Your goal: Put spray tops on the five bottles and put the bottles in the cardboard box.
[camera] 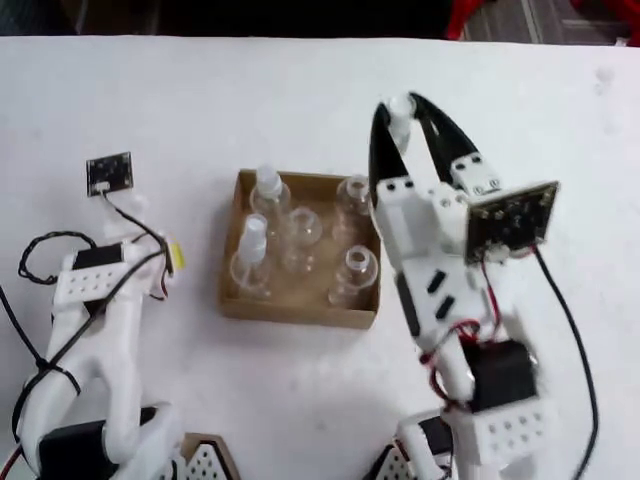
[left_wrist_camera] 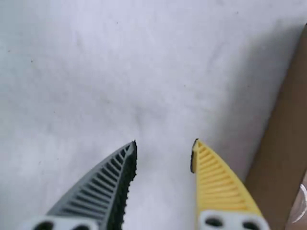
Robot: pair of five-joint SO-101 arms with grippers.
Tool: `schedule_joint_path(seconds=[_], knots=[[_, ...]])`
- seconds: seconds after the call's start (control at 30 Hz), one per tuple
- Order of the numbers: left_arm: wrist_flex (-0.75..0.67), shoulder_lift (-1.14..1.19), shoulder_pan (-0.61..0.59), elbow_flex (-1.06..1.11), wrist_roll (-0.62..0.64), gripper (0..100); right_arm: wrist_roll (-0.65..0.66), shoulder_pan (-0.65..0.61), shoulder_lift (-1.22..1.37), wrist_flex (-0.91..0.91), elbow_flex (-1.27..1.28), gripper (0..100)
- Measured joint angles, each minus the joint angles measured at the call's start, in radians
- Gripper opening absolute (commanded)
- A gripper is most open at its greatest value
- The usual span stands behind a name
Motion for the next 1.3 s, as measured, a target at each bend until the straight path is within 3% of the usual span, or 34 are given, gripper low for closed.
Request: schedule_joint_path(seconds=[0.13,0.33,0.5,0.73,1.3], knots=[[0.000,0.000,0.000,-0.002,-0.003,18,0.026,-0.035,0.011,-0.273,0.117,1.5],[0.000,0.000,0.000,-0.003,-0.003,18,0.028,-0.189,0.132,-0.358,0.143,1.5],[0.000,0.000,0.000,-0.003,-0.003,18,0.031,-0.193,0.222,-0.463,0.152,1.5],[0.000,0.000,0.000,-0.003,-0.003,18,-0.077,-0.190,0.238,-0.463,0.173,1.5],[0.000,0.000,0.000,-0.003,-0.003,18,-0.086,-0.192,0.178,-0.462,0.279,1.5]])
